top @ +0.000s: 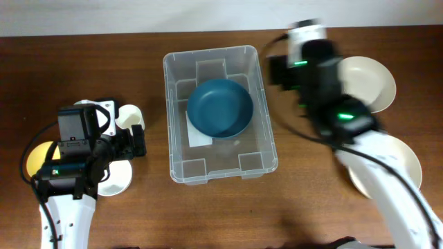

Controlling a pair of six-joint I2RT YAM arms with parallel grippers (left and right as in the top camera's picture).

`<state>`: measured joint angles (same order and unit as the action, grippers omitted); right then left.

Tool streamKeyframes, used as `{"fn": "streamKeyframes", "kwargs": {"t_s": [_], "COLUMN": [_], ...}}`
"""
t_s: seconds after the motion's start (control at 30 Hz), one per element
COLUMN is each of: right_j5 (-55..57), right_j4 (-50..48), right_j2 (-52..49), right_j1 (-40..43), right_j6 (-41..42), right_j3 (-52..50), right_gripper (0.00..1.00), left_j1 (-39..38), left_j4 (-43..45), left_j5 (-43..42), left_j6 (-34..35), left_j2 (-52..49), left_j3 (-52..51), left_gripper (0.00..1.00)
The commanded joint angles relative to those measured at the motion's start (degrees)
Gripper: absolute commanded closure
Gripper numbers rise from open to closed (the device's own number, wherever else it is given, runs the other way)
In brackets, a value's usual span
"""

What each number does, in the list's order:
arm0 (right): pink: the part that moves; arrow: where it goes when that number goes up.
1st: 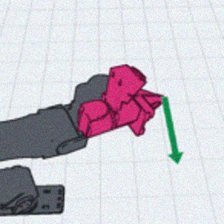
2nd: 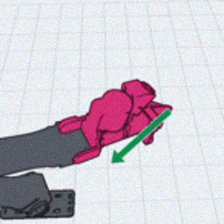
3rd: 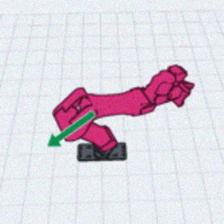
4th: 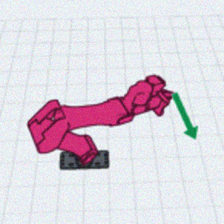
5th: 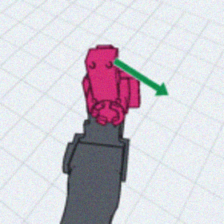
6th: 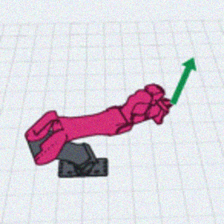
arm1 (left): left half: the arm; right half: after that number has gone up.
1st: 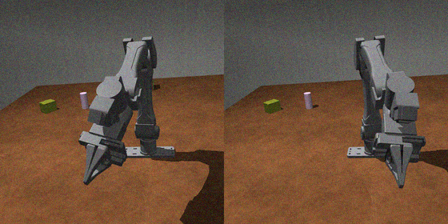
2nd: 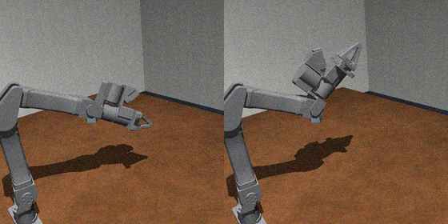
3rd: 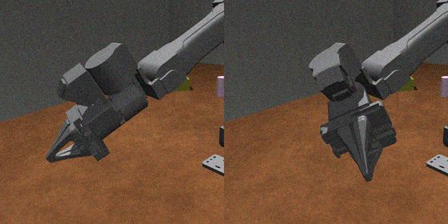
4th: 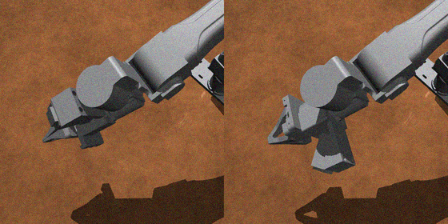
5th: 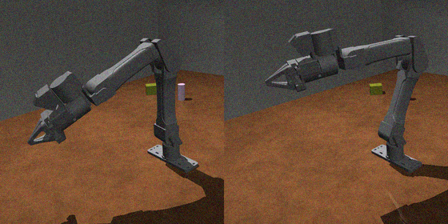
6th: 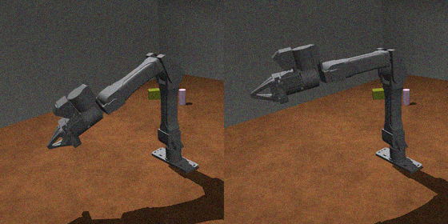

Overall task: Pack container
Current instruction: 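Release the teal plate and move the right gripper to the cream bowl, then grasp the rim of the front cream bowl with the right gripper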

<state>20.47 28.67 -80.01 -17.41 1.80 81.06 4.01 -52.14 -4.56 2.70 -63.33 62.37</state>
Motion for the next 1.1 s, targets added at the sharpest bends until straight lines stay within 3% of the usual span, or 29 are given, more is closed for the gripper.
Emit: {"fn": "streamKeyframes", "kwargs": {"t_s": [0.0,0.13,0.43,0.57,0.77,1.0,1.07], "right_j5": [1.5,-4.0,-4.1,-5.5,-5.5,-3.2,-3.3], "right_j4": [4.9,8.0,2.0,-1.9,-6.7,-12.1,-13.6], "right_j2": [-2.6,-10.4,-28.5,-33.9,-39.8,-44.5,-45.0], "right_j1": [7.8,15.6,23.4,24.3,24.3,24.6,24.9], "right_j6": [3.1,-5.4,-8.2,-15.3,-17.0,-25.9,-27.1], "right_j3": [-0.7,-0.7,-0.7,-0.7,-0.7,-0.7,-0.7], "right_gripper": [0.01,0.01,0.01,0.01,0.01,0.00,0.16], "left_j1": [0.3,0.3,0.3,0.3,0.3,0.3,0.3], "left_j4": [0.0,0.0,0.0,0.0,0.0,0.0,0.0], "left_j5": [-0.6,-0.6,-0.6,-0.6,-0.6,-0.6,-0.6], "left_j6": [0.5,0.5,0.5,0.5,0.5,0.5,0.5], "left_j2": [0.2,0.2,0.2,0.2,0.2,0.2,0.2], "left_j3": [0.8,0.8,0.8,0.8,0.8,0.8,0.8], "left_gripper": [0.01,0.00,0.01,0.01,0.01,0.01,0.01]}}
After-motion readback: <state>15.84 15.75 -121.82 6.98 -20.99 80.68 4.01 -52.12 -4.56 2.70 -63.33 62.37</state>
